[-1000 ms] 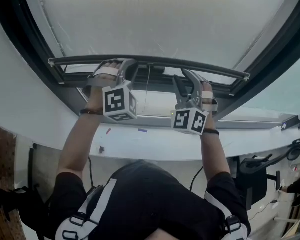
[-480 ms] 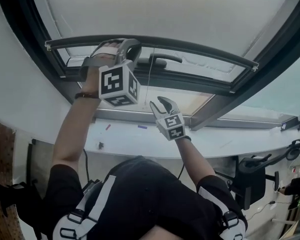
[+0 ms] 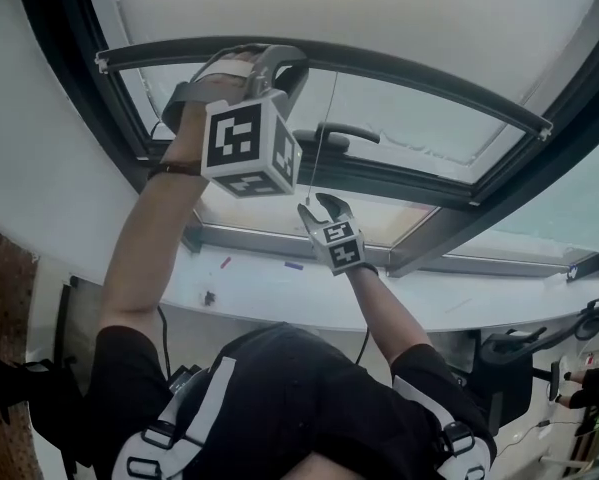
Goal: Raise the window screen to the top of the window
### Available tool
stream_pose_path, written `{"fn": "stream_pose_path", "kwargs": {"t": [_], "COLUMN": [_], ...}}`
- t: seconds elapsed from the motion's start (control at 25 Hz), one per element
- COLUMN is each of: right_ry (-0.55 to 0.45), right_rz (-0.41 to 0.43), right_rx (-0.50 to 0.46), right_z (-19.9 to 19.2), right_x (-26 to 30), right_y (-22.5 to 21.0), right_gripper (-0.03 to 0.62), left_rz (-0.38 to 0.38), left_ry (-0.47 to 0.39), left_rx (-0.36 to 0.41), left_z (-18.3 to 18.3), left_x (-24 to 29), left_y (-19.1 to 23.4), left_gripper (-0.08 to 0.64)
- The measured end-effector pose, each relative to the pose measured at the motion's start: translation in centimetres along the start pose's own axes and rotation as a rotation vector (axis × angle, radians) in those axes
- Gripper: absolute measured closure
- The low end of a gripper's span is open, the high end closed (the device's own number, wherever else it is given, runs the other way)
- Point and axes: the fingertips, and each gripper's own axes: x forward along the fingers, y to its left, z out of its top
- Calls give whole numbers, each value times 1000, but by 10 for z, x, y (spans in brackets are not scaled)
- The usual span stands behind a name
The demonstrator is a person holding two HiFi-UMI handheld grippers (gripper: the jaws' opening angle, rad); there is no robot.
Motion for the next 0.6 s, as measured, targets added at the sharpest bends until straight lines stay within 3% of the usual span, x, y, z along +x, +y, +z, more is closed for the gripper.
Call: {"fn": "stream_pose_path", "kwargs": {"t": [0.16,0.24,0.28,0.6], "right_ry": [-19,-54,-72,-133], "right_rz": [-51,-52,-50,-49], "right_rx": [45,53,49,67], "right_z": [-9,-2,4,-2], "right_x": [19,16,12,-14], "right_y": [-6,-4,0,13], "right_gripper": [404,464,527,532], "left_rz": [11,17,21,94], "left_ry": [-40,-61,-71,-115], "left_rx": [-48,-66,-75,-87], "left_z": [1,1,1,0], "left_x": [-1,-2,-2,-3], "left_y": [8,9,9,20], "left_gripper": [522,520,518,511]}}
